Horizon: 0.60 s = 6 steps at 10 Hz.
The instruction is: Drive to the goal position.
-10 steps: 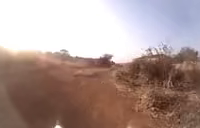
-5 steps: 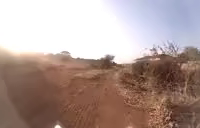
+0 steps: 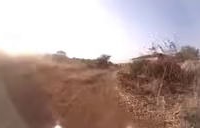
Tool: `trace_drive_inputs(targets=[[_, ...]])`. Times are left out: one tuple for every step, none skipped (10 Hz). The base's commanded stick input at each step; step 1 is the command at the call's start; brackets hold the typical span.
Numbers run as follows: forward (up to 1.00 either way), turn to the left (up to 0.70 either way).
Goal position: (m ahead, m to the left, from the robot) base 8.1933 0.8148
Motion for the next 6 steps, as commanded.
trace_drive_inputs(targets=[[0.7,0.0],[0.7,0.0],[0.7,0.0],[0.7,0.0],[0.7,0.0],[0.7,0.0]])
